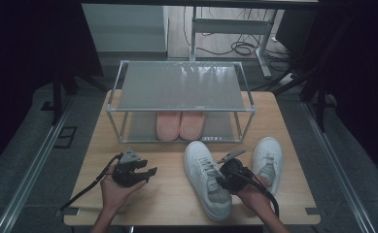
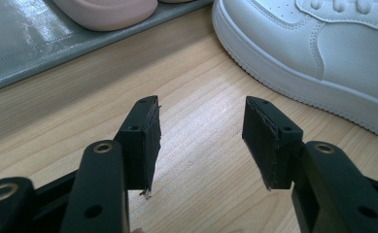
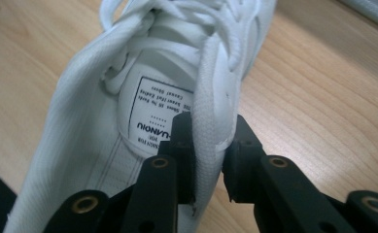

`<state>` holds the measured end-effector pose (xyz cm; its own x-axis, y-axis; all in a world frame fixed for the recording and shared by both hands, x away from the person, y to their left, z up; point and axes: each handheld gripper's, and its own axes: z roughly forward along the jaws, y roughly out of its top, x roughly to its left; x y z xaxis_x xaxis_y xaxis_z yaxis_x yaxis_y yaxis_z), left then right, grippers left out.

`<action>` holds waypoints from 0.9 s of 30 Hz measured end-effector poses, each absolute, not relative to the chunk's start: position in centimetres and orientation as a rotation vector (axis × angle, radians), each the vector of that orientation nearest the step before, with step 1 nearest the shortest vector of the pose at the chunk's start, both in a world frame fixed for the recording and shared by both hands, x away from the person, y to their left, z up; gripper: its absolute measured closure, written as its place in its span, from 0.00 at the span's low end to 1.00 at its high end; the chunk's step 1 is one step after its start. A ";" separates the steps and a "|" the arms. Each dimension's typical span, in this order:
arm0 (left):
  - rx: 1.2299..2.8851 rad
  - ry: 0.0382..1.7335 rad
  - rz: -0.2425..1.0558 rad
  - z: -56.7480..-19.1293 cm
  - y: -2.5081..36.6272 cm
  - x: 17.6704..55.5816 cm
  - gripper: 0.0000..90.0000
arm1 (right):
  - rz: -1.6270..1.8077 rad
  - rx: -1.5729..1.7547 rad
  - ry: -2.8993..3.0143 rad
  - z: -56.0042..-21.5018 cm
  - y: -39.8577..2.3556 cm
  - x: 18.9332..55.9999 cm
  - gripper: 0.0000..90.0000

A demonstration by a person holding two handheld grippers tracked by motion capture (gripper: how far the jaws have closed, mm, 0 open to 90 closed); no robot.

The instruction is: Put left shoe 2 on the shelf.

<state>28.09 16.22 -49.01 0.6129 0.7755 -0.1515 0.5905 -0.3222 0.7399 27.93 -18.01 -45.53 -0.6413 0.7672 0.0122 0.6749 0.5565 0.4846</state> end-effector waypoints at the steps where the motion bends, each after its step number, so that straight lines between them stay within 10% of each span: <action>1: 2.033 1.078 0.294 -49.0 16.2 28.1 0.54 | 0.691 1.227 2.585 -45.6 -18.1 28.0 0.87; 27: 2.031 1.080 0.305 -48.9 16.3 28.0 0.54 | 0.825 1.198 2.517 -43.5 -17.3 27.8 0.90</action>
